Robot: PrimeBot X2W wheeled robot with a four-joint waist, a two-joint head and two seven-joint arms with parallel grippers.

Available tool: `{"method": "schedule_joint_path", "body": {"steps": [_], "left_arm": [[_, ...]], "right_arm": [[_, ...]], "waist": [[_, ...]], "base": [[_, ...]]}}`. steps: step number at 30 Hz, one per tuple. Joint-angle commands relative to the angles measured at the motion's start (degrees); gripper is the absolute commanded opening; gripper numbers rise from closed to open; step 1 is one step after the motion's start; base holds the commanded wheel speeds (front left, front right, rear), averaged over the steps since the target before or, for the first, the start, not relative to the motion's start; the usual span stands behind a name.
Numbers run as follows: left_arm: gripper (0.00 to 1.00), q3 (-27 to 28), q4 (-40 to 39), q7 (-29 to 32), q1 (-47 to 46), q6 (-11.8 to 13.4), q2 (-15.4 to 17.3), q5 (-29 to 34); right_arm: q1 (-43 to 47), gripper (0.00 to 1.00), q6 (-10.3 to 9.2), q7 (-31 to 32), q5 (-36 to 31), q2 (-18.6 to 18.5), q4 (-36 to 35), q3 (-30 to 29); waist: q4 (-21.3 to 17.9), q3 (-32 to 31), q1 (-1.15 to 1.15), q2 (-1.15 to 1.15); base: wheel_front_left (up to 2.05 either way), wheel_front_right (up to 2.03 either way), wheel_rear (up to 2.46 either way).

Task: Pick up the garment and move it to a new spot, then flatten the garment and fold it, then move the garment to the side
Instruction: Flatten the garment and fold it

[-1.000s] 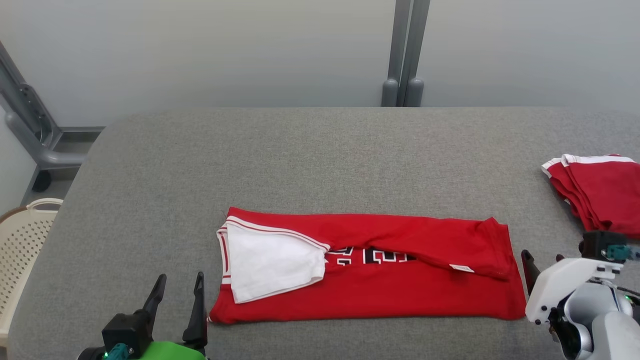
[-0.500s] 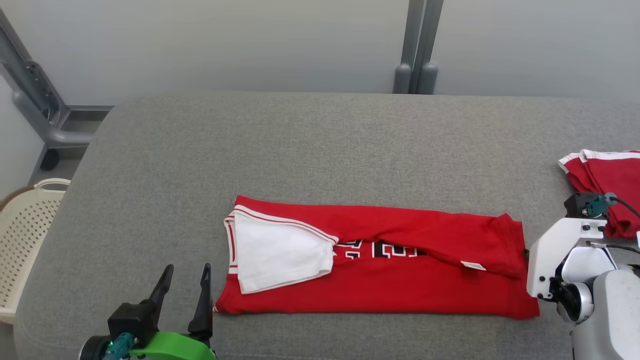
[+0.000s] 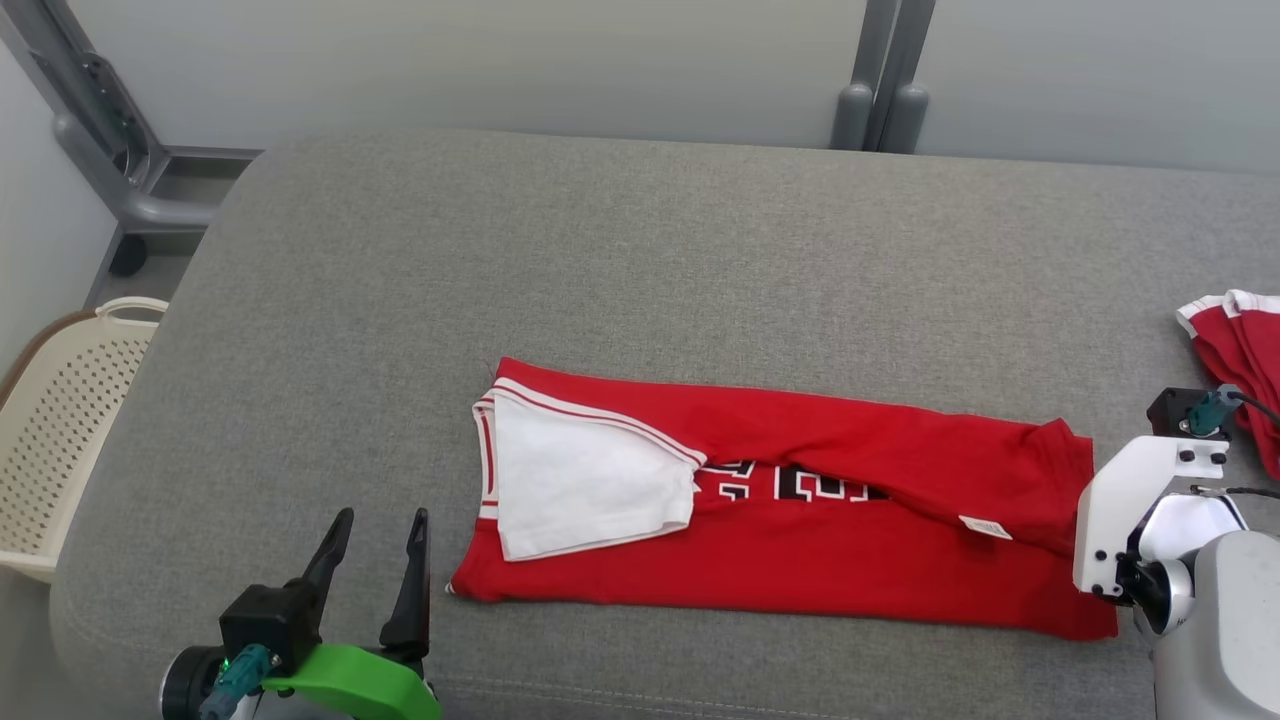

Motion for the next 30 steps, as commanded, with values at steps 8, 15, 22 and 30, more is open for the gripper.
{"method": "schedule_joint_path", "body": {"steps": [8, 15, 22, 30], "left_arm": [[1.0, -0.6, 0.2, 0.0, -2.5, -0.3, 0.8, 0.7], [1.0, -0.2, -0.4, -0.3, -3.8, 0.2, 1.2, 1.1], [1.0, -0.2, -0.2, -0.4, -4.4, 0.4, 1.3, 1.0], [1.0, -0.4, 0.6, -0.4, -4.0, 0.5, 1.4, 0.4]], "right_arm": [[-1.6, 1.0, -0.04, -2.5, -1.6, -0.2, 3.5, -2.3], [-2.5, 1.0, -0.04, -4.1, -2.5, -0.2, 6.1, -4.1], [-3.4, 0.08, -0.04, -4.8, -2.2, -0.1, 9.1, -4.5], [-3.8, 0.0, -0.11, -6.6, -4.5, -0.5, 8.1, -5.4]], "waist": [[2.1, 3.4, 0.0, 0.0], [3.1, 5.3, 0.0, 0.0], [3.2, 5.8, 0.0, 0.0], [2.5, 4.8, 0.0, 0.0]], "base": [[0.0, 0.0, 0.0], [0.0, 0.0, 0.0], [0.0, 0.0, 0.0], [0.0, 0.0, 0.0]]}}
